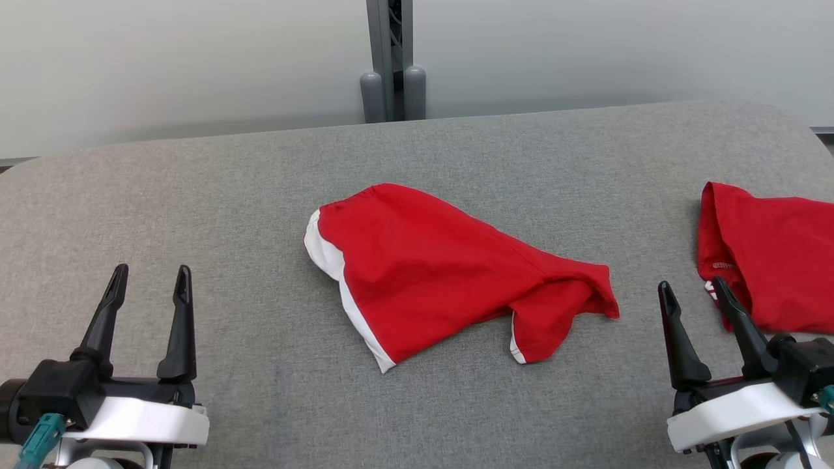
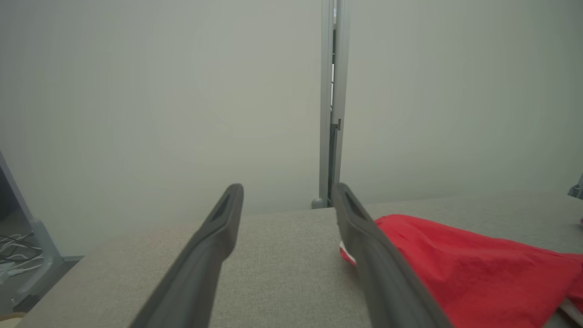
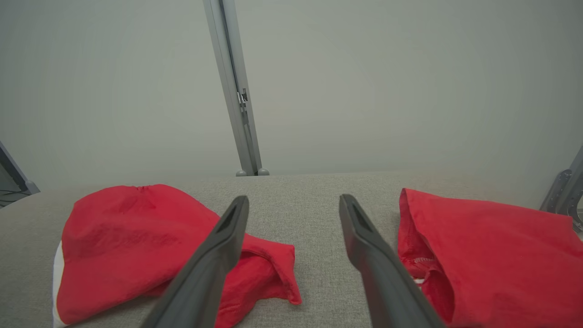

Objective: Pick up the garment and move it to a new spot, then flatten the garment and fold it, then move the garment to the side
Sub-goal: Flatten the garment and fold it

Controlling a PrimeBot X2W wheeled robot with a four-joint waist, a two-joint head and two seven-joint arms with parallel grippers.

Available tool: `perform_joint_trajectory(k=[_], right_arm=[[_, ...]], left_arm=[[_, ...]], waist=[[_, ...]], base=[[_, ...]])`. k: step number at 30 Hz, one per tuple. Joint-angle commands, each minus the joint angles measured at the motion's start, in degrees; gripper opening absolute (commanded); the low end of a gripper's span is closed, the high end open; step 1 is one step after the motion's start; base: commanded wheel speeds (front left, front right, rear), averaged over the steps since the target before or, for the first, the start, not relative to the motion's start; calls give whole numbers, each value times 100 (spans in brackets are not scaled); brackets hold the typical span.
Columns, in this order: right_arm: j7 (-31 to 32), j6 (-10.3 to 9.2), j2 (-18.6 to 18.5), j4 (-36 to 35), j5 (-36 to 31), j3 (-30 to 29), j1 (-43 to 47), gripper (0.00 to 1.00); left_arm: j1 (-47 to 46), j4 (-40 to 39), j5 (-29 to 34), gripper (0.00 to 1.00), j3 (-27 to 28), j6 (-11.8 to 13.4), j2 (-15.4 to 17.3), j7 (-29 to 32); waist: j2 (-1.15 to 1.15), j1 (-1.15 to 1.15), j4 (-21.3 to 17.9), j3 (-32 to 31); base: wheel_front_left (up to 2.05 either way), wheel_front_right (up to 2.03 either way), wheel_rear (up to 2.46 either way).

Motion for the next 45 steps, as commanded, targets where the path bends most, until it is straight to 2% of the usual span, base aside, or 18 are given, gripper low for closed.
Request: perform_joint_trajectory(k=[1, 13, 20, 23, 27, 28, 35, 40, 45], right_arm=[[0, 1, -34, 26, 34, 15, -19, 100], [-17, 1, -33, 18, 2, 52, -64, 100], [49, 1, -31, -80, -98, 292, -163, 100], [126, 1, -31, -87, -204, 686, -284, 100], [307, 1, -125, 148, -233, 1555, -478, 100], [307, 1, -125, 148, -233, 1555, -478, 100], [442, 0, -488, 1148, 2, 2962, -1007, 100], [332, 0, -675, 2119, 52, 3525, -1527, 100], [278, 0, -753, 3016, -4, 3801, -2002, 100]], left_arm=[[21, -20, 28, 100, 2, 42, 27, 26], [27, -119, 40, 100, -89, 127, 4, 112], [-53, -173, 55, 100, -150, 157, -24, 118], [-93, -202, 53, 100, -176, 165, -57, 109], [-191, -218, 55, 100, -230, 151, -92, 90], [-191, -218, 55, 100, -230, 151, -92, 90], [-323, -105, 48, 100, -322, 96, -256, 4], [-402, 66, 43, 100, -388, 1, -411, -59], [-474, 205, 76, 100, -402, -81, -511, -91]], waist=[[0, 0, -7, -1], [0, 0, 27, -41], [0, 0, 239, -39], [0, 0, 390, -2], [0, 0, 664, 74], [0, 0, 664, 74], [0, 0, 1174, 256], [0, 0, 1480, 372], [0, 0, 1651, 437]], base=[[0, 0, 0], [0, 0, 0], [0, 0, 0], [0, 0, 0], [0, 0, 0], [0, 0, 0], [0, 0, 0], [0, 0, 0], [0, 0, 0]])
